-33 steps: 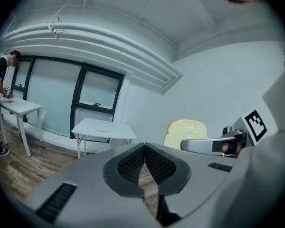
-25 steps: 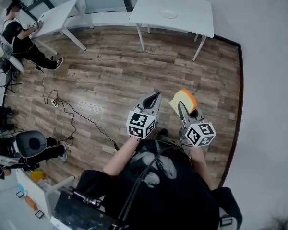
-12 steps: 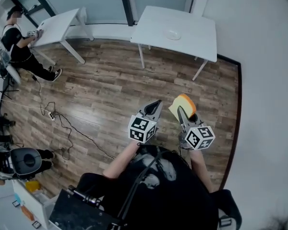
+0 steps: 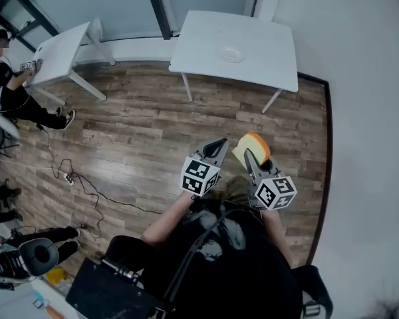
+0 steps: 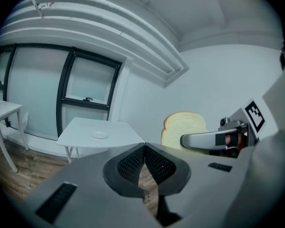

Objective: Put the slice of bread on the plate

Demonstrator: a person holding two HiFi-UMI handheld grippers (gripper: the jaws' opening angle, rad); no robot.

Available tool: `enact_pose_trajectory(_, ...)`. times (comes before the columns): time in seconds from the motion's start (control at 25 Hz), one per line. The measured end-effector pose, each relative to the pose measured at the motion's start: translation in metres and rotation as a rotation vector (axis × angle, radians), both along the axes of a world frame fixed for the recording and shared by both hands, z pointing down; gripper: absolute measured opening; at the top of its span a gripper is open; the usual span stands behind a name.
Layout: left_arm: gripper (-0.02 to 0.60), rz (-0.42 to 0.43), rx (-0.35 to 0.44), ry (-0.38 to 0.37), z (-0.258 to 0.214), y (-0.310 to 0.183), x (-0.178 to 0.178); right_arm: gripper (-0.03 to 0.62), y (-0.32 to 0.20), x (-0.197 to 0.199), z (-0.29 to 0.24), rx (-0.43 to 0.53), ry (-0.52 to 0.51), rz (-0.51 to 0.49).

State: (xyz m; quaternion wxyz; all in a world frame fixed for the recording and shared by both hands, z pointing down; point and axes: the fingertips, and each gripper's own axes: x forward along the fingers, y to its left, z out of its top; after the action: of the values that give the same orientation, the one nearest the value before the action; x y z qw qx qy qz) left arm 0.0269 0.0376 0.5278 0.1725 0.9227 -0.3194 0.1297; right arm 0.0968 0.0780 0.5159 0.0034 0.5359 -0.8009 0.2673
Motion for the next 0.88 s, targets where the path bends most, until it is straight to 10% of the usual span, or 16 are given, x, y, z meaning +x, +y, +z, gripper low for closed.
enact_pose_trajectory(0.88, 0.006, -0.162, -0.086, -0.015, 0.034, -0.196, 0.047, 0.100, -0.202, 0.062, 0.029, -0.039, 0.000, -0.183)
